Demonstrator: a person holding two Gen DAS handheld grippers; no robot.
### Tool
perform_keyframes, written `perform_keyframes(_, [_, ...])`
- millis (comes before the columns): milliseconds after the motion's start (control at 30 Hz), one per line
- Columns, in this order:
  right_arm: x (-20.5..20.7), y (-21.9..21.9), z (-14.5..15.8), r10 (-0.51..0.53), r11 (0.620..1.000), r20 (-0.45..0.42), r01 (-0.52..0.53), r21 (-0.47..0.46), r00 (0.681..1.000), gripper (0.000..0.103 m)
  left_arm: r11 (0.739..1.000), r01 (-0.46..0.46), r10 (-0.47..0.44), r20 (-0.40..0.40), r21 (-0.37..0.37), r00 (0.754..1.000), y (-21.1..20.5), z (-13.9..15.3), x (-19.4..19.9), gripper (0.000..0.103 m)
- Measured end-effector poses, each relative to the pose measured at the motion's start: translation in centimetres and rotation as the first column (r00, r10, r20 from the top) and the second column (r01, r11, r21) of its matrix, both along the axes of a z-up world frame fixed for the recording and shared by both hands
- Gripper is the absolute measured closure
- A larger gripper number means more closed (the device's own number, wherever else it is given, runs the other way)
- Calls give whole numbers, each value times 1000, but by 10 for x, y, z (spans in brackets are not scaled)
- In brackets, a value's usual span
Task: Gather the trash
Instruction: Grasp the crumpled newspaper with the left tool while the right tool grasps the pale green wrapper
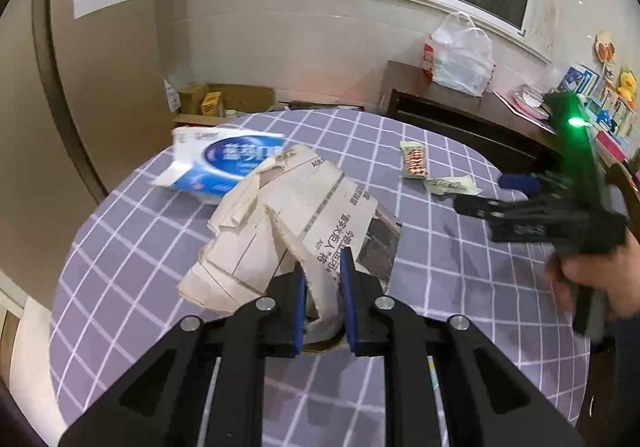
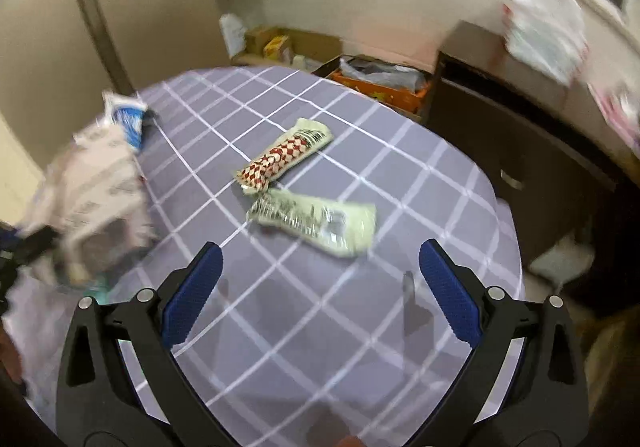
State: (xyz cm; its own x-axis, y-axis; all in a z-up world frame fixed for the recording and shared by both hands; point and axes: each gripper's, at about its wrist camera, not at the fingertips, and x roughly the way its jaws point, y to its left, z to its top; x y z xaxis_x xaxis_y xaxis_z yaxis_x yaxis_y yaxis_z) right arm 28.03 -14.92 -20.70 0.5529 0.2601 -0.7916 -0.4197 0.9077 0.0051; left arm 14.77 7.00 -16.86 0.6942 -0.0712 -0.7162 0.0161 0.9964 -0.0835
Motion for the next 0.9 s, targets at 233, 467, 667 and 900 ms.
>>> perform_keyframes(233, [22,17,-7,128,991,-3,-128,-45,992,40,998,-54,54,-24,-9,998,23,-7,-16,88])
perform_keyframes(467, [-5,25,-3,165,986,-12,-165,1,986,86,997,-73,73,-21,-14,997,24,-6,-22,88])
perform_keyframes(667, [-31,25,0,164,985,-52,-161,67,985,90,997,-72,72,-13,-17,997,23,-4,-25,89])
perform_keyframes(900, [-60,13,16,154,963,-68,-134,234,986,90,998,-60,60,13,-18,998,18,7,-35,89])
